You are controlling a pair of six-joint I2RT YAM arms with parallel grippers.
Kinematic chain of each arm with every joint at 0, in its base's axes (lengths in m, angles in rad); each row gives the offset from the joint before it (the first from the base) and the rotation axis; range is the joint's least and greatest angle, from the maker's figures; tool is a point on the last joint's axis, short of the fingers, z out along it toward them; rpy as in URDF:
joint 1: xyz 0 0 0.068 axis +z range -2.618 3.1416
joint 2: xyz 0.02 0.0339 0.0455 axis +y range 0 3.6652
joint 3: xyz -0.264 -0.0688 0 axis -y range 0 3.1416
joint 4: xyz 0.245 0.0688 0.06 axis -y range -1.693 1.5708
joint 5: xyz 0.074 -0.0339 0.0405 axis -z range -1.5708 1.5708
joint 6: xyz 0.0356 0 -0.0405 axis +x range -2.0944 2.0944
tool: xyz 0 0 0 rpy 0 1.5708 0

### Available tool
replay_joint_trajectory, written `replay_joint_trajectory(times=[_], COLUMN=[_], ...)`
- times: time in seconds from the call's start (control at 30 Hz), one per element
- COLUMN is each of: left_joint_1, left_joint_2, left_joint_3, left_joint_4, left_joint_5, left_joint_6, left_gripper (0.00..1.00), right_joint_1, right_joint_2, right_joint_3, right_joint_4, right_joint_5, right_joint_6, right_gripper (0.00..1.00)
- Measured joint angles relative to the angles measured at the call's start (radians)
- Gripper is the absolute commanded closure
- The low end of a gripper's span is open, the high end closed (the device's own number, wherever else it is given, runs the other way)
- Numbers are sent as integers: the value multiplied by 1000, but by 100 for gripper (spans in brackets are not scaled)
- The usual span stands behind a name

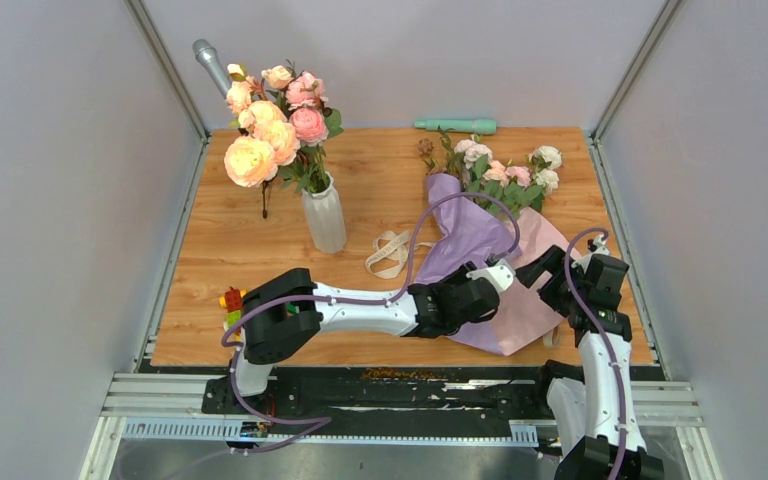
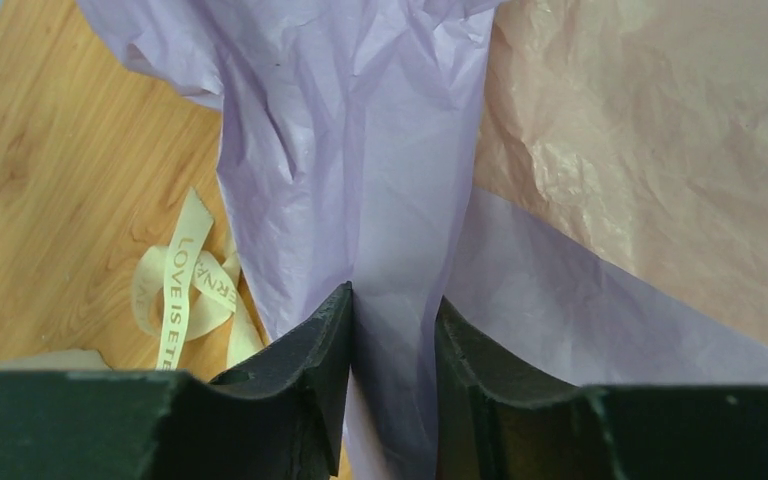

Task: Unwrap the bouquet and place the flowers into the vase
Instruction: Unfold the wrapping paper at the center of the board.

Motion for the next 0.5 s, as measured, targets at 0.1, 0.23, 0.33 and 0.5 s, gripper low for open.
replay_joint_trajectory(times=[0.1, 0.23, 0.33, 0.5], left_joint_1=[0, 12, 35, 119], left_joint_2=[-4, -34, -95, -222], left_joint_3=[0, -12, -57, -186], left_joint_4=[-4, -11, -7, 26], left_joint_5=[-14, -17, 4, 71], left_joint_6=[-27, -75, -129, -257], left_gripper=[78, 90, 91, 93], right_joint_1=[0, 0, 2, 21], right_joint_2=[3, 13, 12, 5], right_joint_3=[-7, -33, -61, -90], right_joint_4=[2, 13, 25, 56], right_joint_5=[-23, -78, -112, -154], right_joint_6=[-6, -8, -7, -4], right_gripper=[14, 14, 14, 15])
